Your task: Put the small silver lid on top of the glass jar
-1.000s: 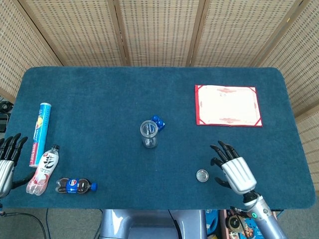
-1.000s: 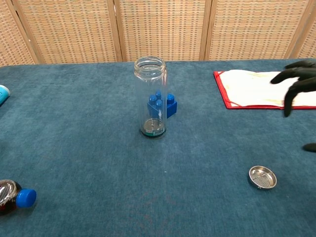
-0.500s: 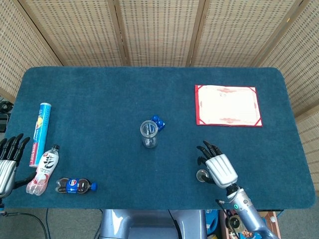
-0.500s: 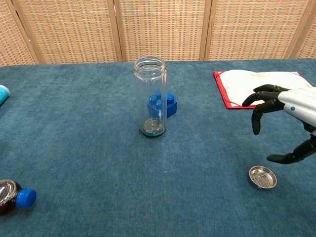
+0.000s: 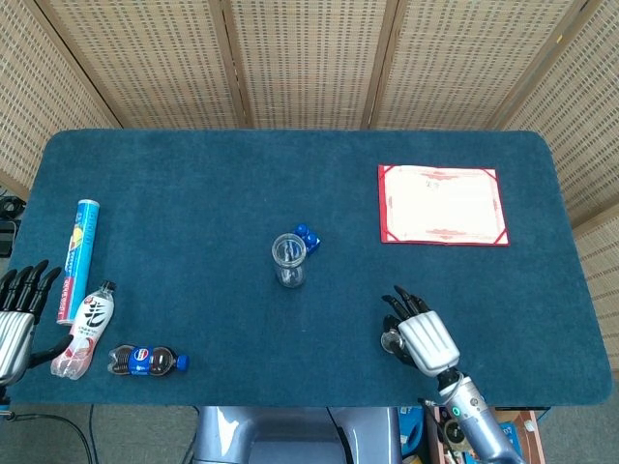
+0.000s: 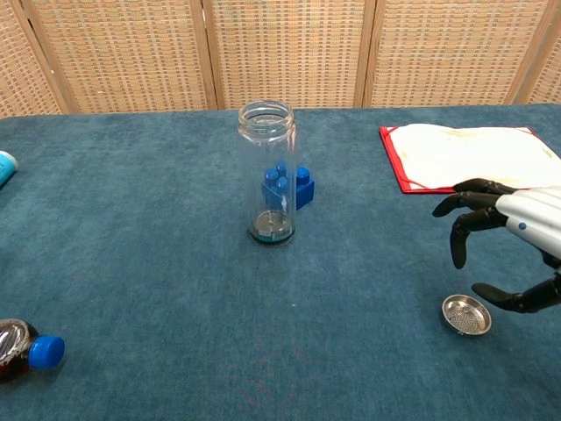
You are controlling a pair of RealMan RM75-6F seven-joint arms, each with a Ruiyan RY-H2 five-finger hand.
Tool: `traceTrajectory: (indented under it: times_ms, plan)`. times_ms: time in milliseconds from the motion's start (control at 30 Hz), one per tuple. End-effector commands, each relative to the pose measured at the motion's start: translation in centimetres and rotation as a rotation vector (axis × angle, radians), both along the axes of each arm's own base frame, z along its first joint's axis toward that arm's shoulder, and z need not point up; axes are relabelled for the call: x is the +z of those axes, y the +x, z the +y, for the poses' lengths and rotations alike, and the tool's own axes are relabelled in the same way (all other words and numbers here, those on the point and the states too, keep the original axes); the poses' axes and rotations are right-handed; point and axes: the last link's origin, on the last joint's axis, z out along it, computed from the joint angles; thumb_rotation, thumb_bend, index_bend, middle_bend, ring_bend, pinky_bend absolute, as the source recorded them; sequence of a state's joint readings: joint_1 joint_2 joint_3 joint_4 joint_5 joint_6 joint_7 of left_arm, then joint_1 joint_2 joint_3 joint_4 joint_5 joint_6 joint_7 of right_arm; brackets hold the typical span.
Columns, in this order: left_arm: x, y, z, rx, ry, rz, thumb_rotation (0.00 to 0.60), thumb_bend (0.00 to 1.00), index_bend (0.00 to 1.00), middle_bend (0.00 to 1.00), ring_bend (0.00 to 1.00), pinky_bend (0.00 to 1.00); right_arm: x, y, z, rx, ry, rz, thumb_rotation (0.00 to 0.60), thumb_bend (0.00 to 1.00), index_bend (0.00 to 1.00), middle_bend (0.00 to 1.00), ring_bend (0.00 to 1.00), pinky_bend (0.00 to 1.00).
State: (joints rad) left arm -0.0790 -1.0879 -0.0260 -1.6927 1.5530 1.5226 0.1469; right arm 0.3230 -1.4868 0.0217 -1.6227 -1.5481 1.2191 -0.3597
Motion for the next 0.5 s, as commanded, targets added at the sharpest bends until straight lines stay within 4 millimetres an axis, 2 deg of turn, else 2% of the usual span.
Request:
traceTrajectory:
  times_ms: [33,500]
  plan:
    - [0.0,0.0,0.0,0.000,0.000,0.000,0.600,0.20,0.00,0.00,0.00,0.00,-0.4,-0.3,0.1,-0.010,0.011,0.003,0.600,0.51,0.52,0.26,0.05,0.25]
    - [-0.1,0.0,0.1,0.000,-0.001,0.000,0.600,0.20,0.00,0.00,0.00,0.00,-2.2,-1.3,-0.2,-0.048,0.040,0.011,0.600,0.53,0.52,0.26,0.05,0.26]
